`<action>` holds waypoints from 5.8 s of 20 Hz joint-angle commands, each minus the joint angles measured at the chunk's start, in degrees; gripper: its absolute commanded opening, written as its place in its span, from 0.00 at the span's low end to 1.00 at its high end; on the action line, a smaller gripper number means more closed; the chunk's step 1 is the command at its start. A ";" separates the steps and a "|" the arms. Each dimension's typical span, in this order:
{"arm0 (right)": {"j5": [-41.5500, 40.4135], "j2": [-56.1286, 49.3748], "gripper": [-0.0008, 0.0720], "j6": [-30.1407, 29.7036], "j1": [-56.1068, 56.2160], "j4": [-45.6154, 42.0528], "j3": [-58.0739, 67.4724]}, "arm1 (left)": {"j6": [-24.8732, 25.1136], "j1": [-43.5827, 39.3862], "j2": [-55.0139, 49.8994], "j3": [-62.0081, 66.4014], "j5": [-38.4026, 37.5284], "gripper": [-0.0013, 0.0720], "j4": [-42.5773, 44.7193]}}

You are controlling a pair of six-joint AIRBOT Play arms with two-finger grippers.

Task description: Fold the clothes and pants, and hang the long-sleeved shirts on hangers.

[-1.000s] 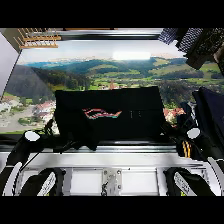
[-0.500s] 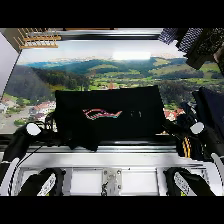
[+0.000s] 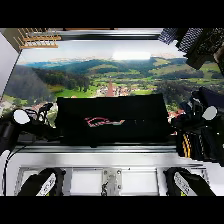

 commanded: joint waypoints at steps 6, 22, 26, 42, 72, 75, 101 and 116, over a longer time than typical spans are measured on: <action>2.16 -17.00 0.03 0.04 5.05 -0.98 15.61 | 0.66 -1.05 -20.09 18.95 3.28 0.03 0.83; -19.17 -31.82 0.83 -9.33 4.76 17.27 31.85 | -1.40 0.61 -40.81 49.83 11.23 0.85 -4.81; -7.28 -31.54 0.83 -20.52 -3.30 17.38 29.35 | -1.36 -0.81 -33.62 40.37 15.17 0.10 -4.81; -5.84 -45.33 0.81 -34.07 -6.88 36.96 22.34 | -3.58 -20.90 -28.81 20.65 32.63 0.03 -11.87; 21.38 -27.43 0.03 -9.70 16.13 15.54 62.40 | -5.38 -41.83 -68.52 63.63 23.04 0.03 -14.80; 20.09 -27.36 0.03 -8.90 18.58 15.74 62.84 | -5.81 -41.81 -68.50 63.69 23.17 0.03 -14.84; -13.42 -48.74 0.11 6.73 55.06 16.26 62.93 | -1.79 -0.74 -38.88 63.69 13.92 0.03 -14.27; -11.80 -34.84 0.85 -10.82 30.03 24.15 32.54 | 0.87 -2.32 -18.69 29.83 18.86 0.03 -8.39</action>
